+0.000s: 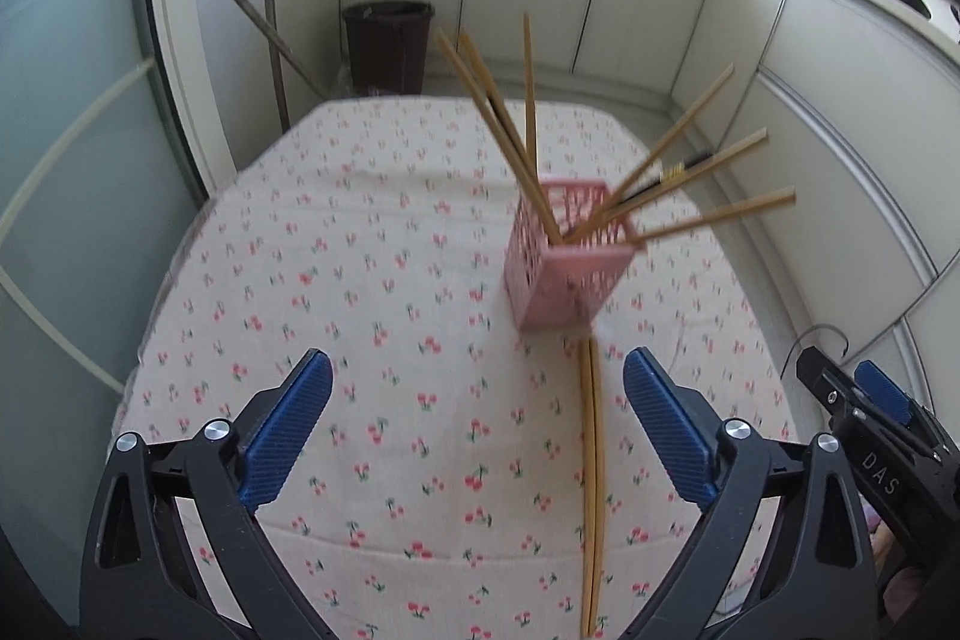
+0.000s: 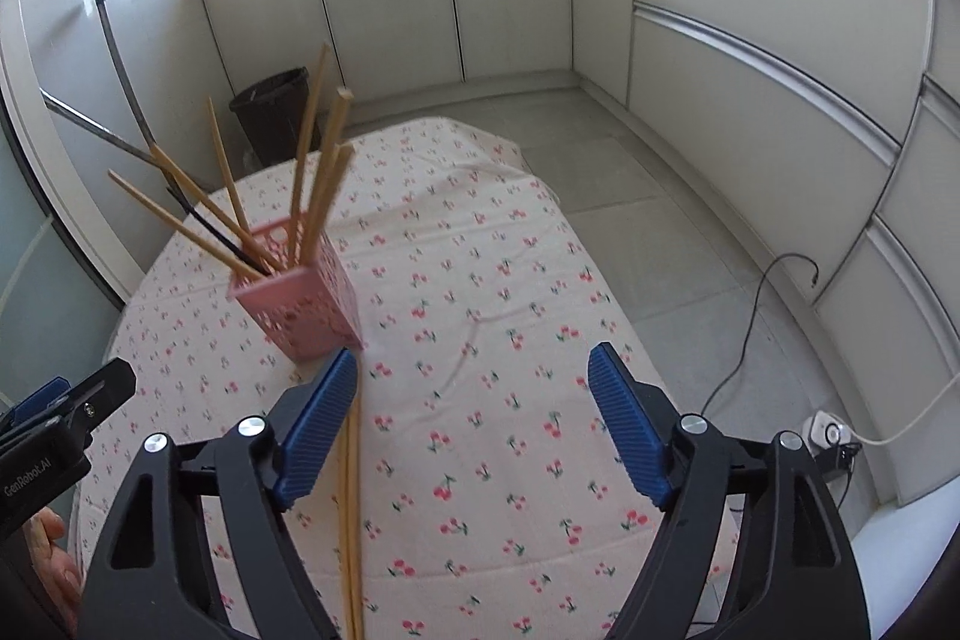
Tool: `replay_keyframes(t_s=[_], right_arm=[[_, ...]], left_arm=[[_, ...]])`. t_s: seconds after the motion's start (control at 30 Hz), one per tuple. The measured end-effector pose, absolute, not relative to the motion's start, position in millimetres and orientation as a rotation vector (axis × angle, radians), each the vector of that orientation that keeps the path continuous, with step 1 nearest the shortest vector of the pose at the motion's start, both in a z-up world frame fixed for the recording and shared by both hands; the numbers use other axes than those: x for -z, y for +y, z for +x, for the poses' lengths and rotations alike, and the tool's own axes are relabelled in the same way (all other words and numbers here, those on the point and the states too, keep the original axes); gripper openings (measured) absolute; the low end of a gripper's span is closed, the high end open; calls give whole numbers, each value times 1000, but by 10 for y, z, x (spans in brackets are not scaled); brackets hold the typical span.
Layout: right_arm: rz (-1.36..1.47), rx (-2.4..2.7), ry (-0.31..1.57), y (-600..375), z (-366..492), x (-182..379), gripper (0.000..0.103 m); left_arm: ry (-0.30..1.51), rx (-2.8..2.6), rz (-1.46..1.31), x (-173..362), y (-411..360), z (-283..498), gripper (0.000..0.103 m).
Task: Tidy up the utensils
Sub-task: 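Lower both open grippers toward the remaining wooden chopsticks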
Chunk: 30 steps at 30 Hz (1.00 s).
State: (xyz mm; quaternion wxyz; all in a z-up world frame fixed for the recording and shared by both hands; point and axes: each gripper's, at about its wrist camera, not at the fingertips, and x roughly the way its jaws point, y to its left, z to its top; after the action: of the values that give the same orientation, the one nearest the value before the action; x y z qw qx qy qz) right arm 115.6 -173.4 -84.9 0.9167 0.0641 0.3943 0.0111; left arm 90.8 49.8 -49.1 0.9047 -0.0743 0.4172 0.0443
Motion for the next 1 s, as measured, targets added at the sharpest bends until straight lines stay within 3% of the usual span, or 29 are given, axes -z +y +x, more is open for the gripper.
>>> replay_keyframes(t_s=[0.1, 0.37, 0.67, 1.0], right_arm=[[142, -7, 881, -1796, 1137, 1041, 88], [187, 31, 1071, -1919, 1212, 1468, 94], [365, 40, 1157, -2244, 1257, 1548, 94], [662, 97, 1210, -2765, 1297, 1675, 94]], left_arm=[[902, -89, -145, 610, 466, 907, 96], [1010, -107, -182, 890, 521, 997, 96], [1177, -75, -397, 1343, 621, 1369, 96], [1201, -140, -339, 1624, 330, 1762, 96]])
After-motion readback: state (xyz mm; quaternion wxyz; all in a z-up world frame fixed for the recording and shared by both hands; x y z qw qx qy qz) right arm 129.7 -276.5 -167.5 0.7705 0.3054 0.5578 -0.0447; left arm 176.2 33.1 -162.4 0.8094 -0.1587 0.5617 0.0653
